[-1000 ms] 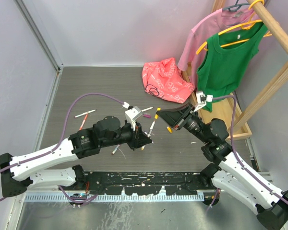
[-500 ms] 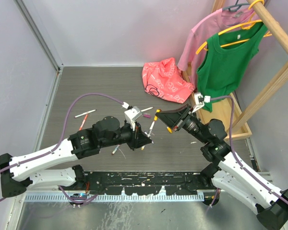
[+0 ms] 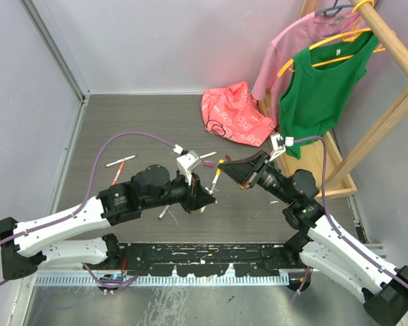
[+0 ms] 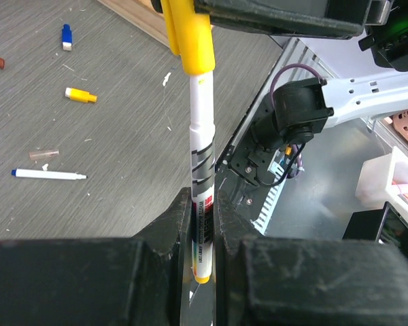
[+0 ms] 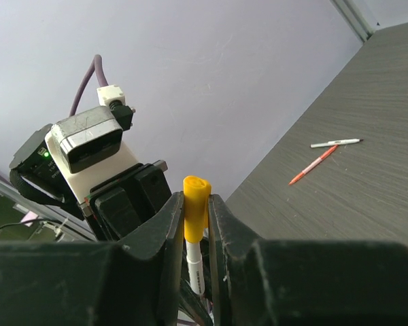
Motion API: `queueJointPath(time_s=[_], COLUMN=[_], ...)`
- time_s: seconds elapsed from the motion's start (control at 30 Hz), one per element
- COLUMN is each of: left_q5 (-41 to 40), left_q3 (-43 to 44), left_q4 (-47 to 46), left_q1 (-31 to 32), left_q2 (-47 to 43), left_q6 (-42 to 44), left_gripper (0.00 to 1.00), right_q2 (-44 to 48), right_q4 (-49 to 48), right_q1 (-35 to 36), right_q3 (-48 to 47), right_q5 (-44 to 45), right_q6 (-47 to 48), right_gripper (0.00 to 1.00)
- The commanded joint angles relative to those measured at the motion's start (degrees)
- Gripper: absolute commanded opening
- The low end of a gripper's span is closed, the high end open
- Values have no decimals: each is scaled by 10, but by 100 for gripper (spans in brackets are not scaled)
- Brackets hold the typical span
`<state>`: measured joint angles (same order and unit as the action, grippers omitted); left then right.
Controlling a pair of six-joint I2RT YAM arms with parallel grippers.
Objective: Insert the pens into the pen caps
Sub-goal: Insert the pen cap onto the pen.
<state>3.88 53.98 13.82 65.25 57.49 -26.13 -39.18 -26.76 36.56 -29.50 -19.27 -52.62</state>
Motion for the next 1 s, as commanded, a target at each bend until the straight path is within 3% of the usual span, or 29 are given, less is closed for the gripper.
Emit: queueJointPath(time_s=[0.0,0.97], left_q5=[0,-72], left_q3=[5,52], left_q4=[-43,-115], left_q1=[2,2], left_q2=[-5,30], left_q6=[0,-30], left_gripper=[0,0], right_q2=[2,-8], right_q4=[-48,-81], right_q1=[-2,11], right_q3=[10,49], right_q5=[-21,-46], right_q6=[-17,-31], right_gripper=[0,14])
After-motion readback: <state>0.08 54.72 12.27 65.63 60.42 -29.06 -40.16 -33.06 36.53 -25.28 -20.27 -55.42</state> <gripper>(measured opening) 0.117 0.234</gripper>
